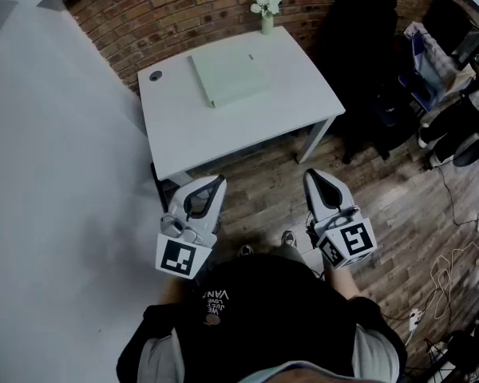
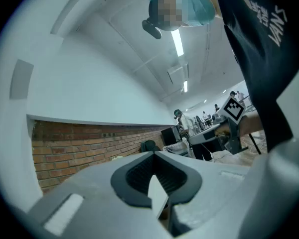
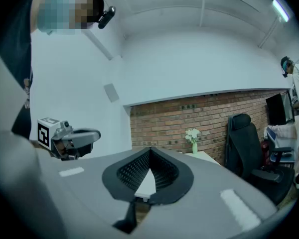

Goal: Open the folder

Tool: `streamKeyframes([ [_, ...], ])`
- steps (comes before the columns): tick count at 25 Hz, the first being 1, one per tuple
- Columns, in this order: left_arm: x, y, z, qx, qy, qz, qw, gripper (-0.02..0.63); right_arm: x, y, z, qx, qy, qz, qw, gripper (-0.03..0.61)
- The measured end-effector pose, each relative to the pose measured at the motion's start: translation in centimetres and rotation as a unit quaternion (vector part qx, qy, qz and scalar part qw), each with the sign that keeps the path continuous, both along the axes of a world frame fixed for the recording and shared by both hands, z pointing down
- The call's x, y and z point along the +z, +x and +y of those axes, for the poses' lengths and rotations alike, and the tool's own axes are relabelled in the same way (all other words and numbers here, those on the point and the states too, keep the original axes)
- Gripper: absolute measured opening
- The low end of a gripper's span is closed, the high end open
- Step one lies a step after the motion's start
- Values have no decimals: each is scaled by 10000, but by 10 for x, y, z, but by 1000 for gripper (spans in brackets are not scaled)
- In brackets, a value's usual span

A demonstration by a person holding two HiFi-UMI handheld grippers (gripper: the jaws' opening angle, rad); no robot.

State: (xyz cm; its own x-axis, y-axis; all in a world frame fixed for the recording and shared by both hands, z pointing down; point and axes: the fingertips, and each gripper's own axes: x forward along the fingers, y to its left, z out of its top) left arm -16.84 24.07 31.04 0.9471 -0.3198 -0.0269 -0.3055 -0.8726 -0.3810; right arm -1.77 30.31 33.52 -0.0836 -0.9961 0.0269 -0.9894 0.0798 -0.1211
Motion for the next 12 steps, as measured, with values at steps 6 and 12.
streamKeyframes([
  [6, 5, 20, -8, -160, -124, -72, 9998, 0, -1, 26, -7, -42, 19, -43, 10000, -2],
  [12, 2, 51, -16, -405, -74, -68, 9991, 0, -1, 60, -13, -242, -55, -118, 9996, -2],
])
